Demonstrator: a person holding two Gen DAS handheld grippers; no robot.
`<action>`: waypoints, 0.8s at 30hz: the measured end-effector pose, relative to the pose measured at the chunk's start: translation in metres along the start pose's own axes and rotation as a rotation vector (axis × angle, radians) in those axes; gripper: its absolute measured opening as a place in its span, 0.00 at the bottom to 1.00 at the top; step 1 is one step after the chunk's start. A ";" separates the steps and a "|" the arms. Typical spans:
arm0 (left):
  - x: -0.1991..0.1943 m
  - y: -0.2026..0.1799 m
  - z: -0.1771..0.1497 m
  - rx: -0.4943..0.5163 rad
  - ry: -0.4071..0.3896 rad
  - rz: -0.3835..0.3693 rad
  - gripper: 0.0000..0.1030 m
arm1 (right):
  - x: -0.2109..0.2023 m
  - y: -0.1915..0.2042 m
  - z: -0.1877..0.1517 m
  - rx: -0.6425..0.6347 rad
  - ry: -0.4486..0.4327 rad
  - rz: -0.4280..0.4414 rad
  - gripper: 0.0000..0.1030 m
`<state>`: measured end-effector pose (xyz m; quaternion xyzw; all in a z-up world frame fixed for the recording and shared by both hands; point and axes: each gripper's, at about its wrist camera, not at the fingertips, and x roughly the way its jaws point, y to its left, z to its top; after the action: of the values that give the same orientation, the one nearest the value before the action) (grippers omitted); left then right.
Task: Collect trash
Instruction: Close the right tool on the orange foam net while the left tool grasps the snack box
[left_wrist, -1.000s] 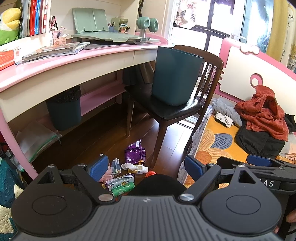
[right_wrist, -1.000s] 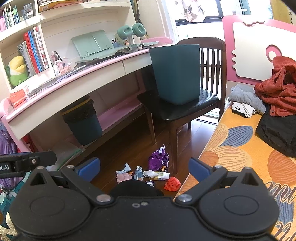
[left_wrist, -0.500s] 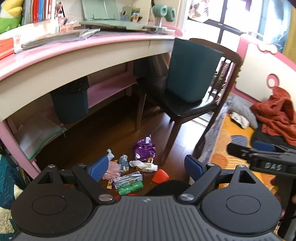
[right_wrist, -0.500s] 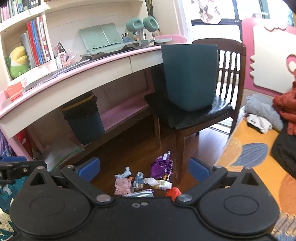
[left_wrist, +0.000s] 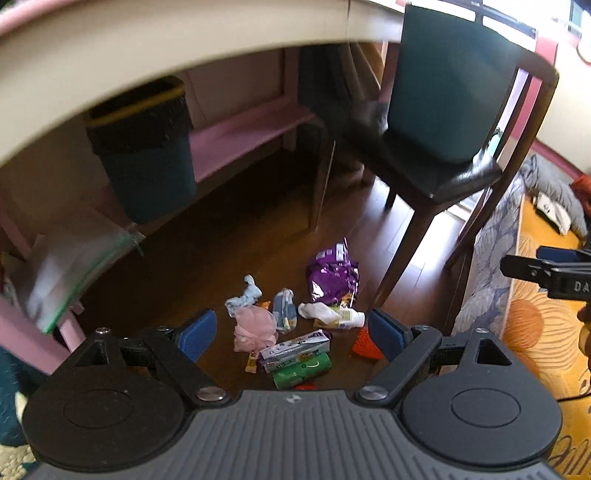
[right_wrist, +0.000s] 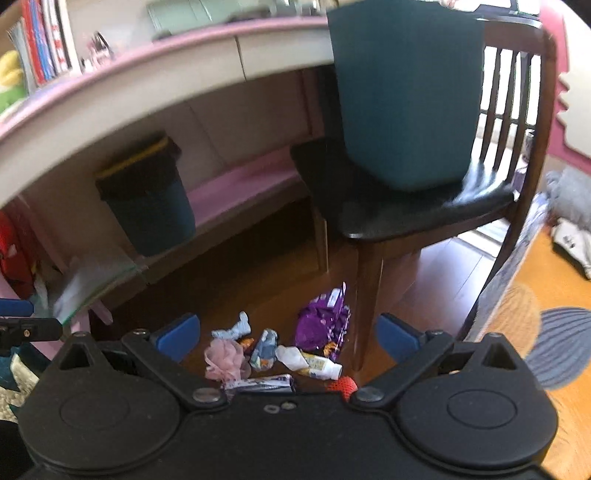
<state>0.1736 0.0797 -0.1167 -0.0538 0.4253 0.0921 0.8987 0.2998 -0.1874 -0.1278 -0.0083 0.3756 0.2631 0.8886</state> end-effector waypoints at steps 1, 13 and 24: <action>0.011 0.000 0.000 0.011 0.009 0.008 0.87 | 0.012 -0.003 0.001 -0.004 0.019 0.002 0.98; 0.152 -0.010 -0.002 0.165 0.146 -0.027 0.87 | 0.165 -0.024 -0.003 0.082 0.237 -0.036 0.91; 0.288 -0.025 -0.012 0.339 0.315 -0.119 0.87 | 0.292 -0.046 -0.061 0.211 0.414 -0.200 0.86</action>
<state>0.3483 0.0879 -0.3470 0.0592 0.5658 -0.0434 0.8212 0.4510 -0.1050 -0.3762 -0.0064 0.5724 0.1260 0.8102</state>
